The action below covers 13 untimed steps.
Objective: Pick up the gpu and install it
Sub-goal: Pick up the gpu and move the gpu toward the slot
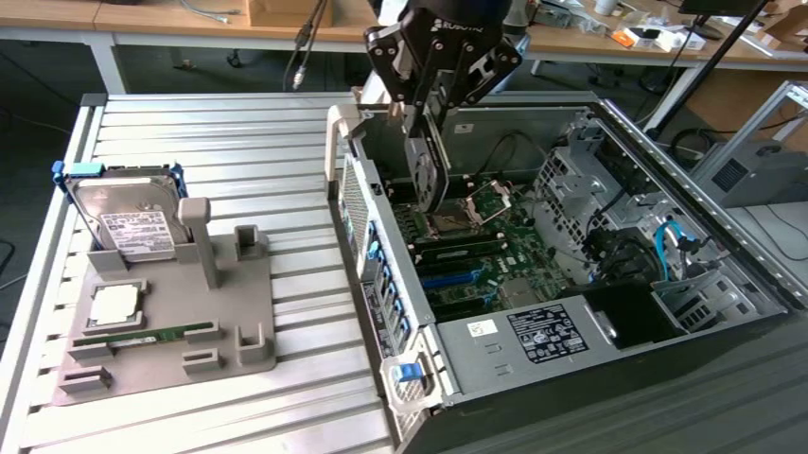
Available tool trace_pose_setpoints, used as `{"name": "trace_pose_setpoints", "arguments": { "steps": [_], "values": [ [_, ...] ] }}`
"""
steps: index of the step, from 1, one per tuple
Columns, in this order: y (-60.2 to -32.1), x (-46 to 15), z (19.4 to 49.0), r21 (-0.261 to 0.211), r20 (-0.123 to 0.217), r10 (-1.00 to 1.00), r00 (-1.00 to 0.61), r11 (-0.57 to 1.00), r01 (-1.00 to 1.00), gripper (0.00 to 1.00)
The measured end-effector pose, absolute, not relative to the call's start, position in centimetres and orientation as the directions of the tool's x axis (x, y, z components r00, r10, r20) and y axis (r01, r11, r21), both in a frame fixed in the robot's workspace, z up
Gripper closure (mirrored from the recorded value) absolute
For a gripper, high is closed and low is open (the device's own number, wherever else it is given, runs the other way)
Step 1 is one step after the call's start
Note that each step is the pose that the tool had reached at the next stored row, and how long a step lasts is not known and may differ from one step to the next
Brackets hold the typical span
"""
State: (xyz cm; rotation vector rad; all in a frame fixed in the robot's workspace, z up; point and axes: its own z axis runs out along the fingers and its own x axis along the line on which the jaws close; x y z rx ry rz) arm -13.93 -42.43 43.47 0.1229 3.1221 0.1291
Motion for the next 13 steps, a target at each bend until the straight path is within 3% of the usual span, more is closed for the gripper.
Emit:
{"name": "trace_pose_setpoints", "arguments": {
  "steps": [13],
  "values": [
    [-42.43,-13.52,43.45,0.083,-0.011,0.079,-0.997,0.993,0.078,0.73]
  ]
}}
